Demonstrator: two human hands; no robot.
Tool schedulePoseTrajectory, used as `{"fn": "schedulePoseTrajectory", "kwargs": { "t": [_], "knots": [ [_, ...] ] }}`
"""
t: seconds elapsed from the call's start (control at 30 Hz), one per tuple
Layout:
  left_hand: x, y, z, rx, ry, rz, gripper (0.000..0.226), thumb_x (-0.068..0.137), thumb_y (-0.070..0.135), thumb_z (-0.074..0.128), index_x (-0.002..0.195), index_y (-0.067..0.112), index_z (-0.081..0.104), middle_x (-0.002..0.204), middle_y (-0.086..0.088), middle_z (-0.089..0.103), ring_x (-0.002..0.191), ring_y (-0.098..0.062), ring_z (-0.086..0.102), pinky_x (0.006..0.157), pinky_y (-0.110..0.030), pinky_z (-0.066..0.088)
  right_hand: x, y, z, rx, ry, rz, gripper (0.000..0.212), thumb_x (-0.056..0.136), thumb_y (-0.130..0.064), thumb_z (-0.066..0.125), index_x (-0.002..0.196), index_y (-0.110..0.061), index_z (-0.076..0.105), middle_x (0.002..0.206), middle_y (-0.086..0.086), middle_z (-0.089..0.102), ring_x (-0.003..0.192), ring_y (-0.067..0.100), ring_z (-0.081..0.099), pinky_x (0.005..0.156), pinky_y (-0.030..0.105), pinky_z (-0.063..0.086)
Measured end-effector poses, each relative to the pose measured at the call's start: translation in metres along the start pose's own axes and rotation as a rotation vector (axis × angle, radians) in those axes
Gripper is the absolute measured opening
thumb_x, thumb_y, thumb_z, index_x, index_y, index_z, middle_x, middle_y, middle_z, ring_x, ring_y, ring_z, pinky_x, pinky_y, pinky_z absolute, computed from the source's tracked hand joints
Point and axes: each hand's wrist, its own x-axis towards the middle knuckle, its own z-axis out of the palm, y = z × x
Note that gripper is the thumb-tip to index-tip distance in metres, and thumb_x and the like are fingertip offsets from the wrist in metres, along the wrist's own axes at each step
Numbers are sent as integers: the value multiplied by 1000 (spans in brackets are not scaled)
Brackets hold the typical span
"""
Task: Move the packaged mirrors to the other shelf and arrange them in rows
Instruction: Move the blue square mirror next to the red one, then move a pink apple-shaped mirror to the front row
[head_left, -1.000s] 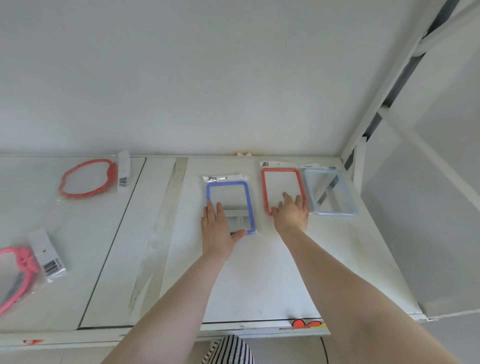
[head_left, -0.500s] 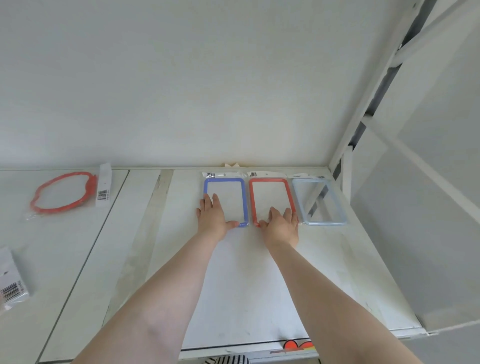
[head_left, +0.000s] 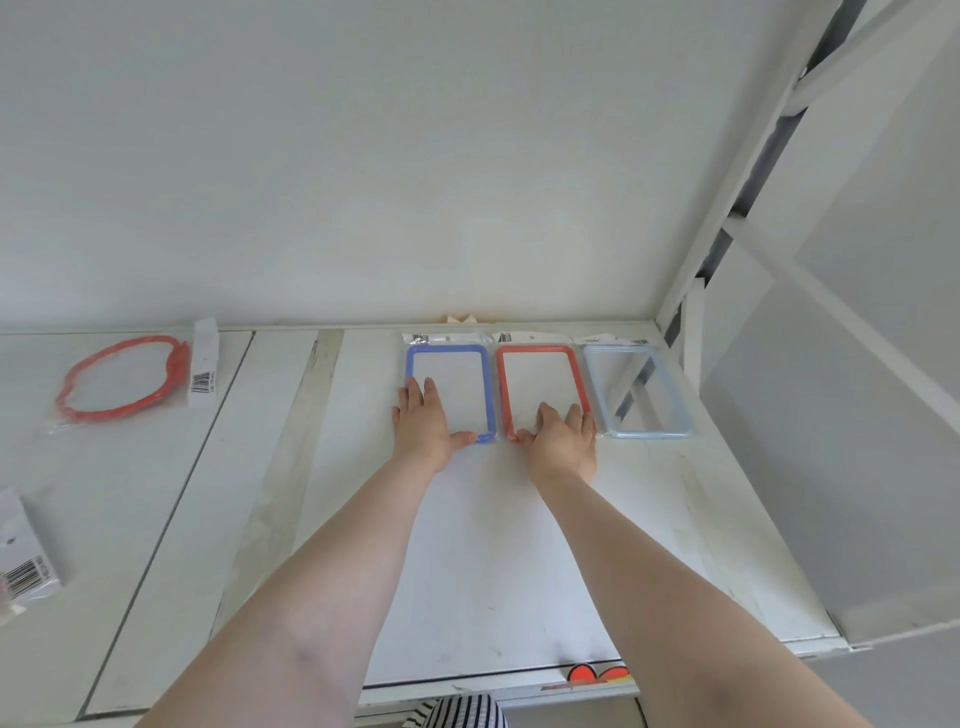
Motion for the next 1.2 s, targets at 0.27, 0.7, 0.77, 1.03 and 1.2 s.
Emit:
{"fn": "schedulePoseTrajectory", "kwargs": {
  "t": [0.27,0.7,0.77,1.03,1.2],
  "knots": [
    [0,2,-1,28,-19,-12,105,82,48,67,153,9,-1,161,-15,-11,150,-32,-10,121,-44,2,-1,-5,-3,-29,0,12,43,94,-37,53,133,-20,46,155,11,25,148,30,13,119,43,23],
    [-44,17,-33,-67,4,141,48,91,21,55,139,15,46,140,-7,51,127,-26,51,105,-35,42,-41,-16,-52,93,-37,-107,42,96,-21,53,137,-19,49,139,3,51,126,25,50,97,40,49],
    [-72,16,-40,-39,3,169,43,91,18,54,134,15,51,136,-7,55,124,-26,53,102,-33,44,-61,-14,-61,50,-82,-160,40,95,-19,53,135,-19,51,136,3,55,122,25,54,94,37,50],
    [-178,-13,-69,145,-44,171,42,87,10,54,128,19,57,128,-2,61,119,-24,57,98,-31,46,-151,-18,-63,-75,-174,-328,38,94,-19,53,132,-24,53,128,2,57,123,22,49,90,34,47],
    [-223,-49,-72,163,-60,120,43,88,9,52,129,19,56,128,0,61,120,-21,56,97,-29,45,-200,-29,-40,-71,-223,-419,38,93,-21,54,131,-23,56,125,3,59,120,22,51,90,34,47]
  ]
}}
